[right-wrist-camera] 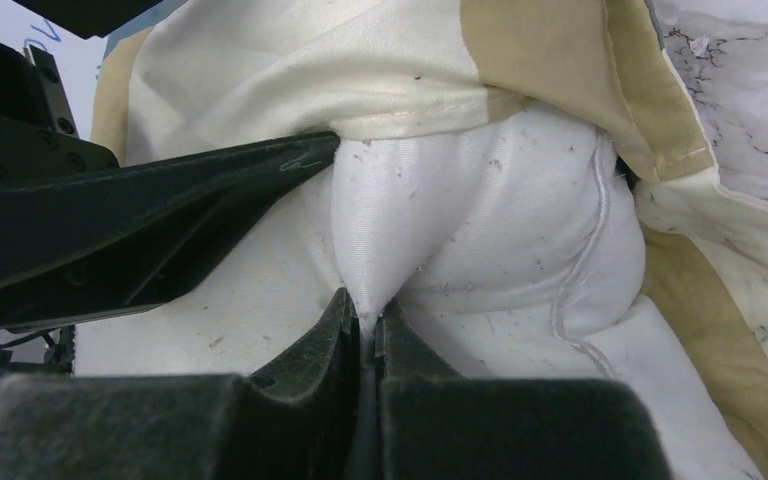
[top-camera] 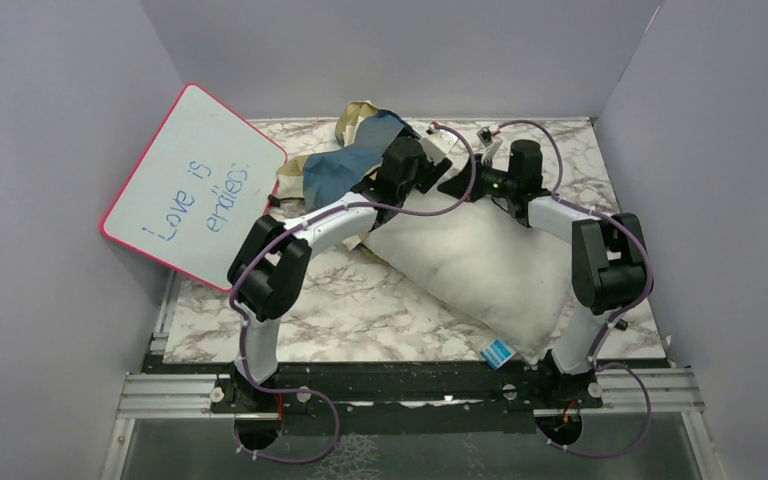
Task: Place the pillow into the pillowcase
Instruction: Stuff the pillow into the pillowcase.
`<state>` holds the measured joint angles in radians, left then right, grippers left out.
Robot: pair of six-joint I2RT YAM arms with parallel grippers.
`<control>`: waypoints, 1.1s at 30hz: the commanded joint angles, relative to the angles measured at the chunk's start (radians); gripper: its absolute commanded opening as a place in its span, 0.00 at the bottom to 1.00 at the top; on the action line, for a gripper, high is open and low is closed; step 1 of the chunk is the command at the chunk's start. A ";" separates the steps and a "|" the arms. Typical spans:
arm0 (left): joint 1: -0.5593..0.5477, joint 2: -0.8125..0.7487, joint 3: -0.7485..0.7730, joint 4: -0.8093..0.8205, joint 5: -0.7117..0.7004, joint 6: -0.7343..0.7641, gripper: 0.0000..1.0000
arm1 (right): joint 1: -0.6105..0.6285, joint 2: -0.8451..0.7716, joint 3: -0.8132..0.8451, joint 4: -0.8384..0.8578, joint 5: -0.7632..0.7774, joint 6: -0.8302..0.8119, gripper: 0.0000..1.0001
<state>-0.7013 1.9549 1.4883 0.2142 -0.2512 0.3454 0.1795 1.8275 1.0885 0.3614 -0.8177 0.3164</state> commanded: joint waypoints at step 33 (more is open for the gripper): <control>-0.173 -0.106 -0.125 0.092 0.271 -0.261 0.00 | 0.025 0.016 -0.209 0.316 0.047 0.316 0.01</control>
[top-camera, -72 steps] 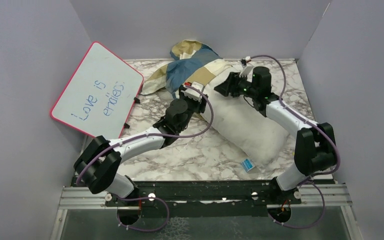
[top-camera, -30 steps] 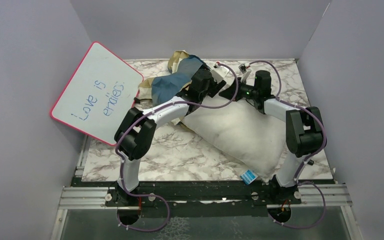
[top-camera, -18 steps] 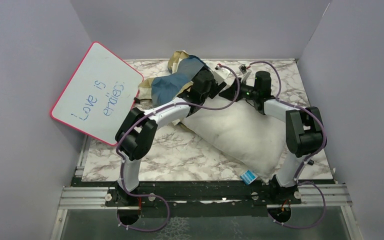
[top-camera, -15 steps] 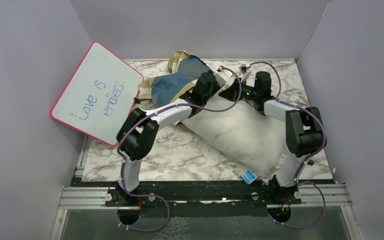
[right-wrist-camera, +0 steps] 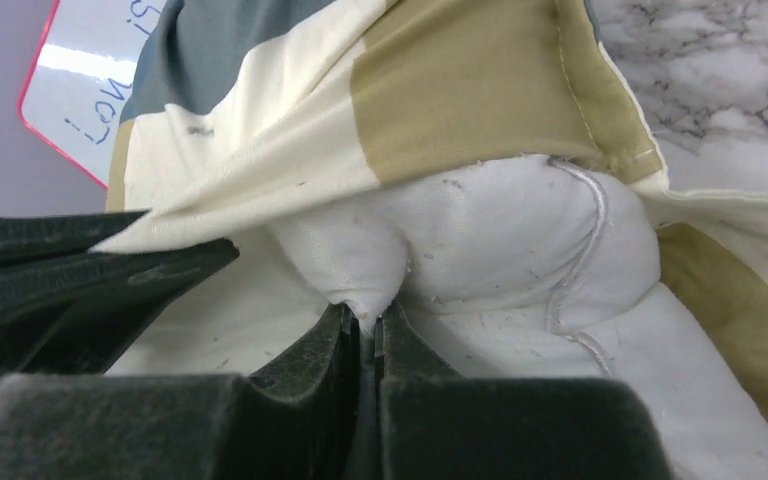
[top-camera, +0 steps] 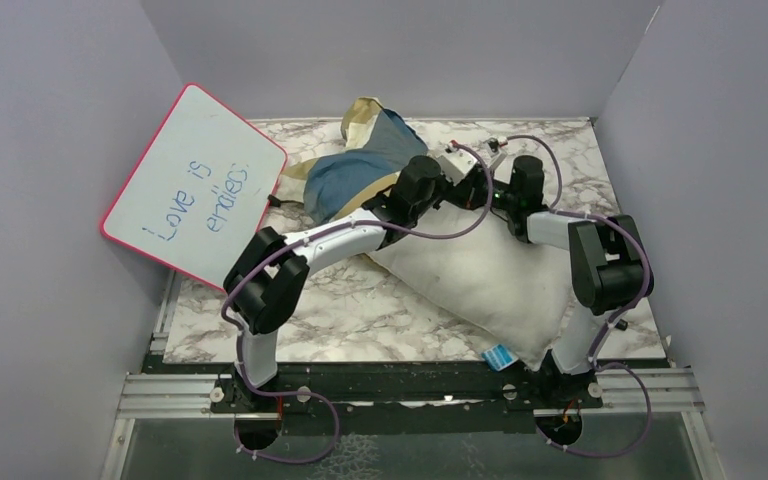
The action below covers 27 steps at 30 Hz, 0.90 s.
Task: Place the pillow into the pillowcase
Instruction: Stuff the pillow into the pillowcase.
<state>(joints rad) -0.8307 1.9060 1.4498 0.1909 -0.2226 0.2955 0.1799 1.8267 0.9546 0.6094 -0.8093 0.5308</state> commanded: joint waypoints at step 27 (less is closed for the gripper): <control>0.053 -0.237 -0.267 0.084 0.250 -0.426 0.53 | 0.024 -0.179 -0.081 -0.179 0.323 0.025 0.37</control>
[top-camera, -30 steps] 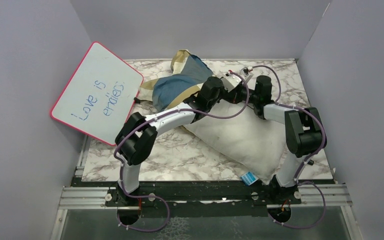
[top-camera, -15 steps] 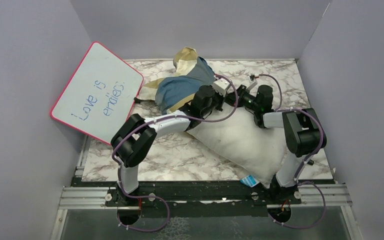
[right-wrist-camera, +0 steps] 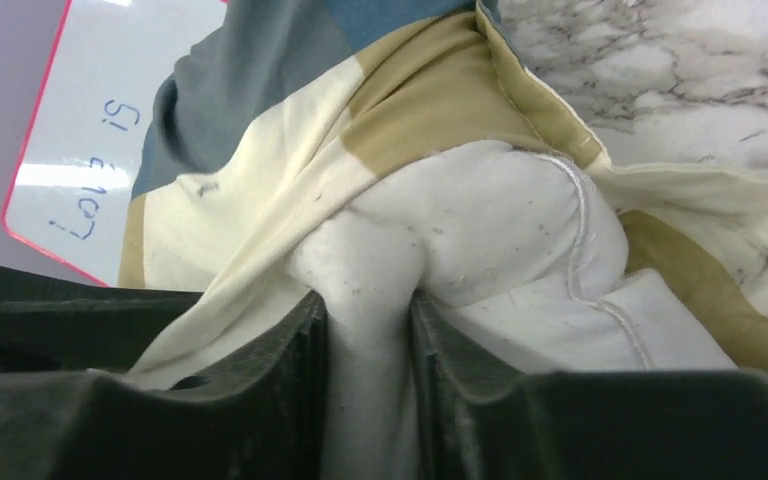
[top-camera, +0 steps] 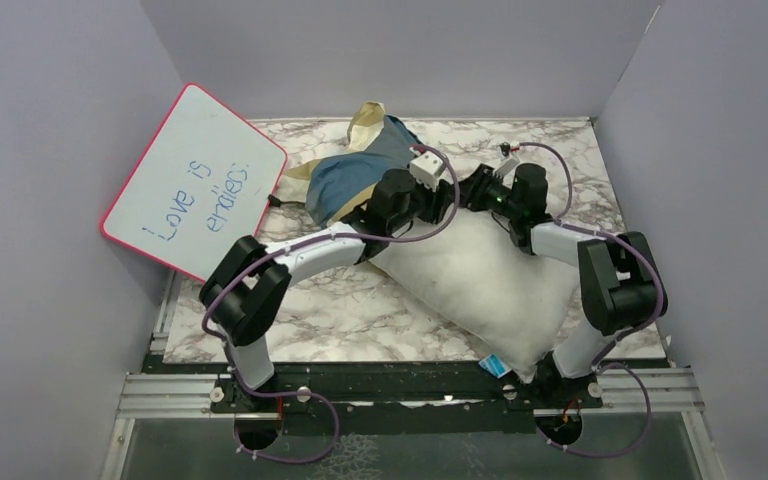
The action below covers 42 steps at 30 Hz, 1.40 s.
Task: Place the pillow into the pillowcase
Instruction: Stuff the pillow into the pillowcase.
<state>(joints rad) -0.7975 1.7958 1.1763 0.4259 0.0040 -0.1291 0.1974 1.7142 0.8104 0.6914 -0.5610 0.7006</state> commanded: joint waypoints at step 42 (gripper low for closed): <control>0.360 -1.148 -0.634 -0.564 0.004 -0.322 0.87 | 0.674 -0.239 0.201 -0.623 0.659 -0.966 0.75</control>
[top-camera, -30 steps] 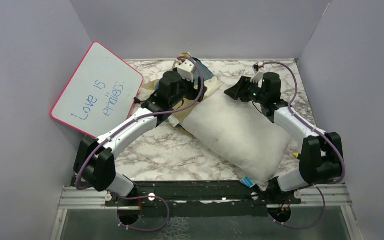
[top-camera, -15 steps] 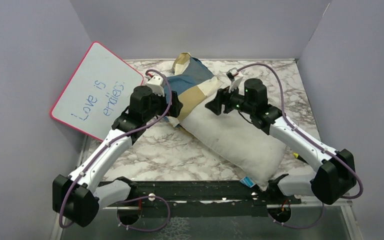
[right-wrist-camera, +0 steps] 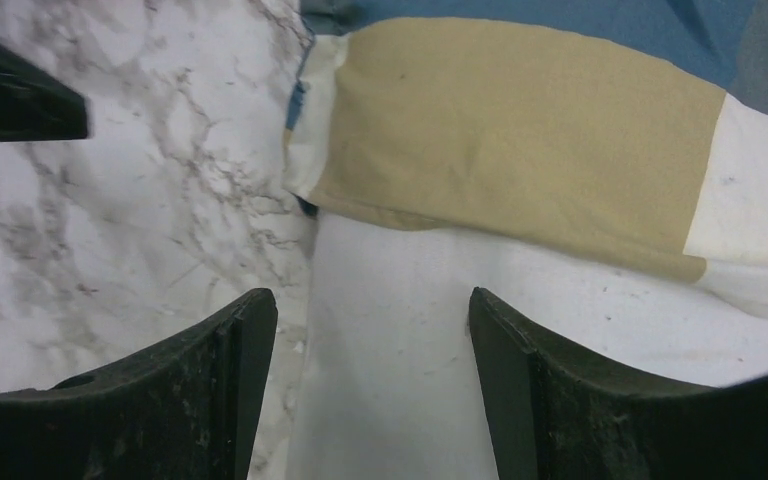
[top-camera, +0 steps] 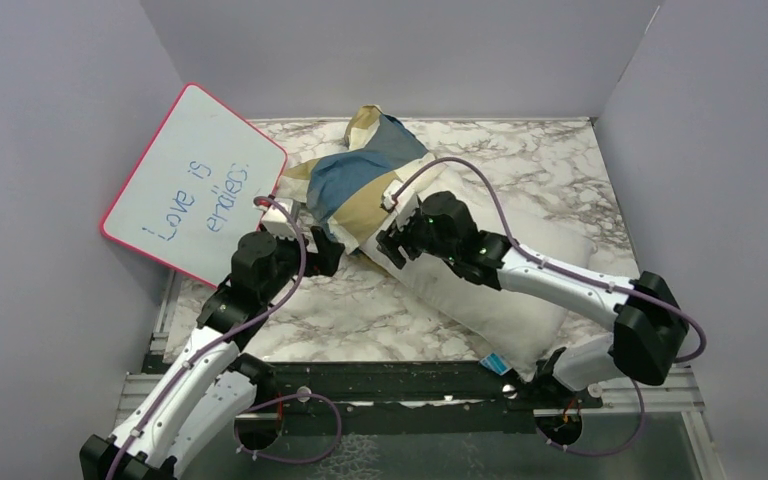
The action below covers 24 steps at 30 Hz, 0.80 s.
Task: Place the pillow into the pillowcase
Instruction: Stuff the pillow into the pillowcase.
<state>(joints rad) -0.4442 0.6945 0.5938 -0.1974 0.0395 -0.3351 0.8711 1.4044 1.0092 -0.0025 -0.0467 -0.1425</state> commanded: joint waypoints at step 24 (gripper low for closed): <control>0.006 0.309 -0.278 0.592 -0.082 -0.360 0.61 | -0.177 0.335 -0.206 0.544 0.021 0.270 0.01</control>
<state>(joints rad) -0.4442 0.9241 0.3309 0.1970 0.0250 -0.6773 0.7761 1.7271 0.8696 0.5720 0.0937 -0.0528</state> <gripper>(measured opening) 0.612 0.046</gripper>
